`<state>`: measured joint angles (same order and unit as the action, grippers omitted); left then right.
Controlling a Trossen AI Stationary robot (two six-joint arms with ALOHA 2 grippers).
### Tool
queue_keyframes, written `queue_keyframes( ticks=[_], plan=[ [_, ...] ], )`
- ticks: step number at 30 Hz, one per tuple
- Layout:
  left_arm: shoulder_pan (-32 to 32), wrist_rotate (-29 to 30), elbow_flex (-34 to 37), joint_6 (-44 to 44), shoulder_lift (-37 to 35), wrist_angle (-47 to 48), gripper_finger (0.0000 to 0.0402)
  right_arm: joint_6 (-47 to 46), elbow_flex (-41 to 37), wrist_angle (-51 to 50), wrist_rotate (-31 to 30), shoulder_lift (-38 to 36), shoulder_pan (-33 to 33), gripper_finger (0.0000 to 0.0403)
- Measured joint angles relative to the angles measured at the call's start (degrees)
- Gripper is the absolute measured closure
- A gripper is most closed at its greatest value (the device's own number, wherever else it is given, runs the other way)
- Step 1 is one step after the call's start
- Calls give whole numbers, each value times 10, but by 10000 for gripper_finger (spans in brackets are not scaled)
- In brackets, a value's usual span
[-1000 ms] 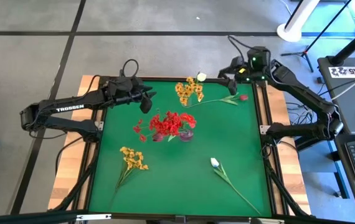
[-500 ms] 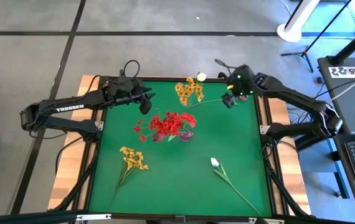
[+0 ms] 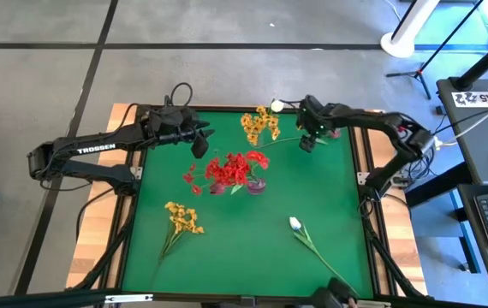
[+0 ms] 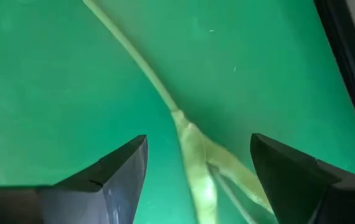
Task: Sort flowers into vase by color
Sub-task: Put the red flower into the pink vase
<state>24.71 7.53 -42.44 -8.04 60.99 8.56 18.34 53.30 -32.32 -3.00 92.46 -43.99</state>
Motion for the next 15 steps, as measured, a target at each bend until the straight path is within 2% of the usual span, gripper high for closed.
queue_keyframes(
  ticks=[5, 9, 12, 15],
  plan=[
    [0, 0, 0, 1, 0, 0, 250, 36, 6, -1, -46, 37, -7, 123],
    [0, 0, 0, 6, 0, 4, 250, 44, 8, -5, -35, 51, -26, 128],
    [0, 0, 0, 6, 0, 16, 250, 44, 9, -7, -8, 55, -39, 158],
    [0, 0, 0, 6, 0, 25, 250, 44, 8, -7, 6, 56, -45, 213]
  ],
)
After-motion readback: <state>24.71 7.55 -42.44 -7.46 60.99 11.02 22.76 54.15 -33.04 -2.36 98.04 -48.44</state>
